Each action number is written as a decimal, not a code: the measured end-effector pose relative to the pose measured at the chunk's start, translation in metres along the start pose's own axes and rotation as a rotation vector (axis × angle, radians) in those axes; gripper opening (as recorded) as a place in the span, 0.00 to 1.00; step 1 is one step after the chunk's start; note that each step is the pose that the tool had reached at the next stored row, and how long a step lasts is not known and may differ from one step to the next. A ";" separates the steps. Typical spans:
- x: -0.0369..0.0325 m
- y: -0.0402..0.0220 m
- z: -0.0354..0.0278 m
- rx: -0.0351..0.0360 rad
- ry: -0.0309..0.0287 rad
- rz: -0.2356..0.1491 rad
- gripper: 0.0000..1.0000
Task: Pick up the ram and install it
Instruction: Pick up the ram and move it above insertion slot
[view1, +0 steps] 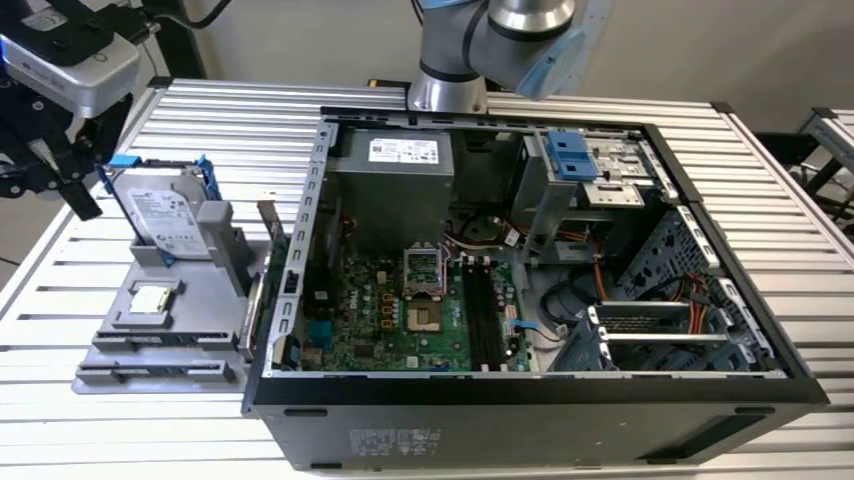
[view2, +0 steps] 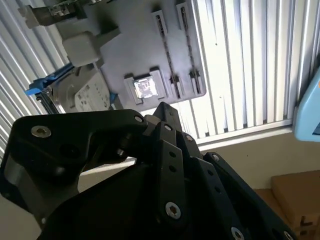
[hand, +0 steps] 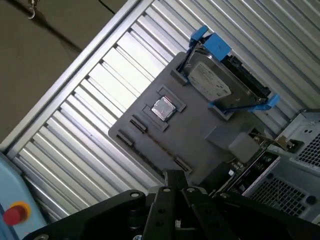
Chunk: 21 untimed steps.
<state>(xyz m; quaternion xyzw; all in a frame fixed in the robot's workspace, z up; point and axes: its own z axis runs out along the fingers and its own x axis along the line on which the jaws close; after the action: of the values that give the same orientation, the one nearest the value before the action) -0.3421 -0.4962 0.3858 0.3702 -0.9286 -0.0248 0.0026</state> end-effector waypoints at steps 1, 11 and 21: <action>0.0000 0.0000 0.0001 -0.0003 0.0009 -0.019 0.00; 0.0001 0.0000 0.0009 -0.0027 0.0095 -0.194 0.00; 0.0001 0.0001 0.0010 -0.0028 0.0157 -0.341 0.00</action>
<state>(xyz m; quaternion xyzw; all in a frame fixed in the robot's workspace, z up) -0.3422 -0.4962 0.3849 0.5225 -0.8523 -0.0233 0.0061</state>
